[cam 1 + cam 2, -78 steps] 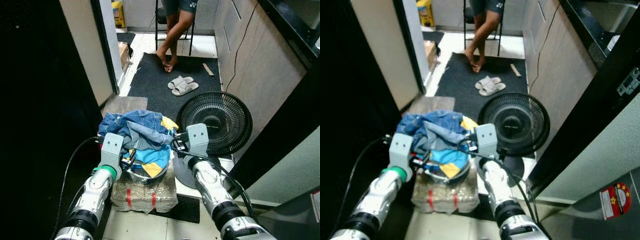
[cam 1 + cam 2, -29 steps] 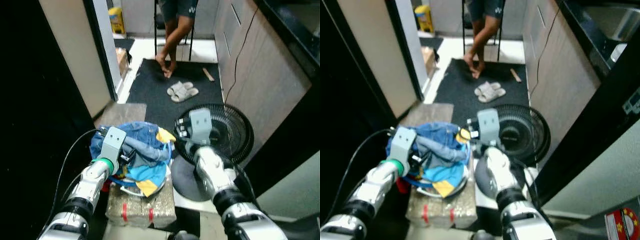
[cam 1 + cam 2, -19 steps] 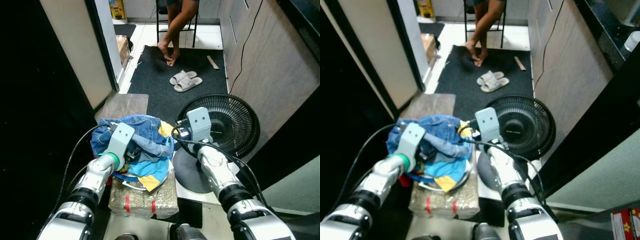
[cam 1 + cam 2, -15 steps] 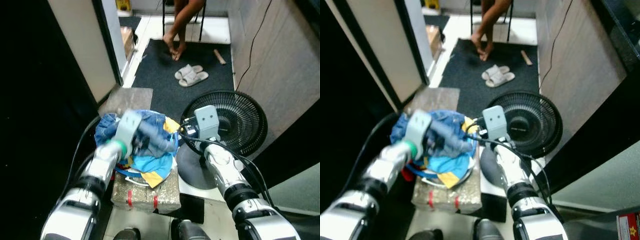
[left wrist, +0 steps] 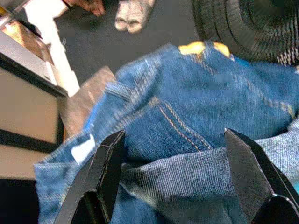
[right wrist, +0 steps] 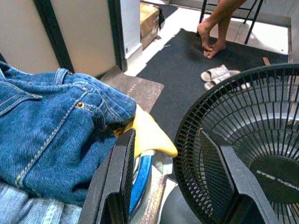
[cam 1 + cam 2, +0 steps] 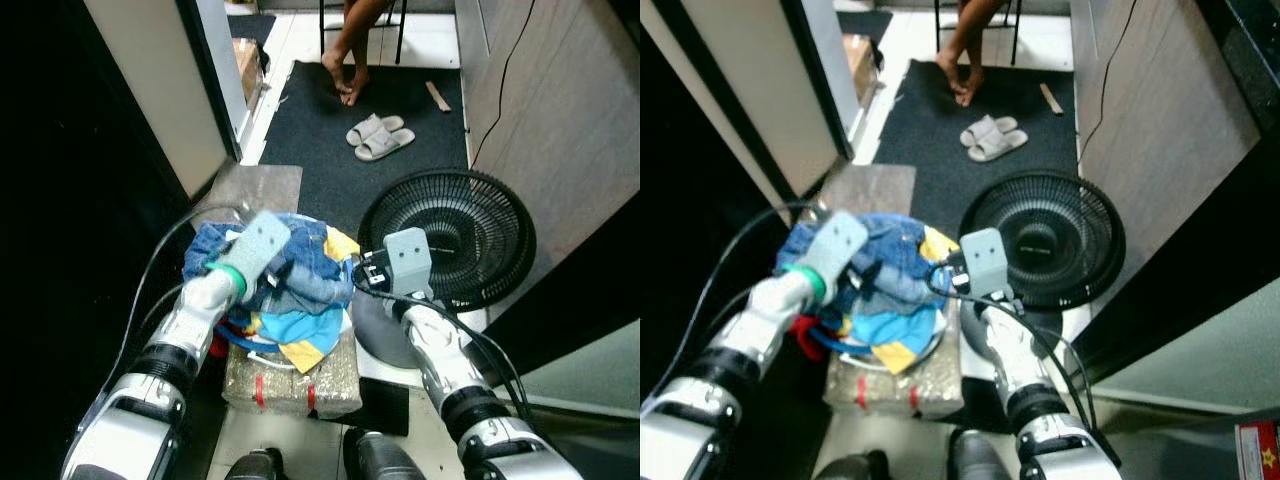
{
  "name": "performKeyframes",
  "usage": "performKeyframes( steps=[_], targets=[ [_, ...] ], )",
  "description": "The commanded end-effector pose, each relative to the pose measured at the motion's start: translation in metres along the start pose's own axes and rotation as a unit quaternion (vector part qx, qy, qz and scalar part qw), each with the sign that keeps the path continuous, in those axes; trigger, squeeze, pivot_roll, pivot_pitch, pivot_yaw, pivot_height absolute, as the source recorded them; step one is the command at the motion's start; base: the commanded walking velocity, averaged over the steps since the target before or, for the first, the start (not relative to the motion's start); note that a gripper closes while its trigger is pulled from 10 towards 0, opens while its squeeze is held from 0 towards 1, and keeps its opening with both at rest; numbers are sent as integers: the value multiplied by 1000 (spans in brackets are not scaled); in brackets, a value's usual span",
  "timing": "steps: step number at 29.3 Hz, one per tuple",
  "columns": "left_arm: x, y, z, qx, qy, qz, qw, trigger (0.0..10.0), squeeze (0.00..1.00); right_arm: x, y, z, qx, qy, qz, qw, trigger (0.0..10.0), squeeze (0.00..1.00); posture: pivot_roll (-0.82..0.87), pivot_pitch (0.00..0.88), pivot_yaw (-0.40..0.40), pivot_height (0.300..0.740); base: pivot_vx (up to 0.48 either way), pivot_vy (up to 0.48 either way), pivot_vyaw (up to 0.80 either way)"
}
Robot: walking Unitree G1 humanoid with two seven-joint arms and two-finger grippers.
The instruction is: Clothes washing
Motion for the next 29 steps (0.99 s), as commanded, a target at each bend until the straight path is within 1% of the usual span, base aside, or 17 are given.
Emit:
performKeyframes(
  steps=[1, 7, 8, 9, 11, 12, 13, 14, 15, 18, 19, 20, 21, 22, 24, 25, 29],
  targets=[
    [-15, 8, -4, -13, -25, -1, 1000, 10000, 0, -10, -3, -6, 3, -13, 4, 1000, 10000, 0, 46, 198, 117, 740, 0, 0, 0],
    [-16, 13, -1, -12, -24, 6, 1000, 10000, 0, -11, -2, -7, 1, -13, 3, 1000, 10000, 0, 41, 202, 118, 740, 0, 0, 0],
    [-19, 22, -1, -29, -24, 35, 999, 10000, 0, -11, -2, -7, 1, -13, 4, 1000, 10000, 0, 40, 203, 119, 740, 0, 0, 0],
    [-19, 22, -1, -29, -24, 35, 999, 10000, 0, -11, -2, -7, 1, -13, 4, 1000, 10000, 0, 40, 203, 119, 740, 0, 0, 0],
    [-36, 45, -8, -71, -43, 65, 994, 10000, 0, -11, -3, -8, -1, -12, 5, 1000, 10000, 0, 33, 208, 127, 740, 0, 0, 0],
    [-36, 45, -8, -71, -43, 65, 994, 10000, 0, -11, -3, -8, -1, -12, 5, 1000, 10000, 0, 33, 208, 127, 740, 0, 0, 0],
    [-46, 52, -12, -81, -57, 58, 993, 10000, 0, -11, -3, -9, -2, -12, 6, 1000, 10000, 0, 32, 211, 127, 740, 0, 0, 0],
    [-53, 55, -16, -80, -68, 43, 994, 10000, 0, -12, -2, -10, -3, -13, 7, 1000, 10000, 0, 34, 213, 125, 740, 0, 0, 0],
    [-53, 55, -16, -80, -68, 43, 994, 10000, 0, -12, -2, -10, -3, -13, 7, 1000, 10000, 0, 34, 213, 125, 740, 0, 0, 0],
    [-58, 52, -20, -67, -73, 12, 995, 10000, 0, -14, 0, -12, -4, -15, 6, 1000, 10000, 0, 36, 213, 122, 740, 0, 0, 0],
    [-57, 50, -21, -62, -72, 5, 996, 5529, 0, -14, 0, -12, -4, -15, 6, 1000, 10000, 0, 37, 214, 120, 740, 0, 0, 0],
    [-57, 49, -21, -58, -71, 0, 996, 5529, 0, -13, 0, -12, -4, -15, 6, 1000, 10000, 0, 37, 214, 120, 740, 0, 0, 0],
    [-57, 48, -21, -57, -71, -2, 996, 4667, 0, -13, 0, -12, -4, -15, 5, 1000, 10000, 0, 37, 214, 120, 740, 0, 0, 0],
    [-58, 48, -21, -55, -71, -1, 996, 784, 0, -13, 1, -11, -4, -15, 6, 1000, 10000, 0, 40, 213, 118, 740, 0, 0, 0],
    [-58, 48, -21, -54, -72, 0, 996, 784, 0, -12, 1, -11, -4, -15, 6, 1000, 10000, 0, 40, 213, 118, 740, 0, 0, 0],
    [-60, 48, -22, -53, -73, 0, 996, 0, 0, -12, 0, -10, -4, -15, 6, 1000, 10000, 0, 39, 210, 120, 740, 0, 0, 0],
    [-62, 48, -24, -51, -71, -5, 996, 0, 0, -11, -1, -9, -3, -13, 7, 1000, 10000, 0, 39, 210, 120, 740, 0, 0, 0]
  ],
)
Point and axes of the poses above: a point about 5 cm out from each wrist's last joint towards the gripper, its own z axis pointing out of the wrist towards the gripper, its own x axis along the axis of the wrist's last joint, y = z × x, the point moved 6 cm from there along z, pointing out of the wrist towards the gripper, and after that the axes turned 3 degrees about z, right-handed, at the moved point
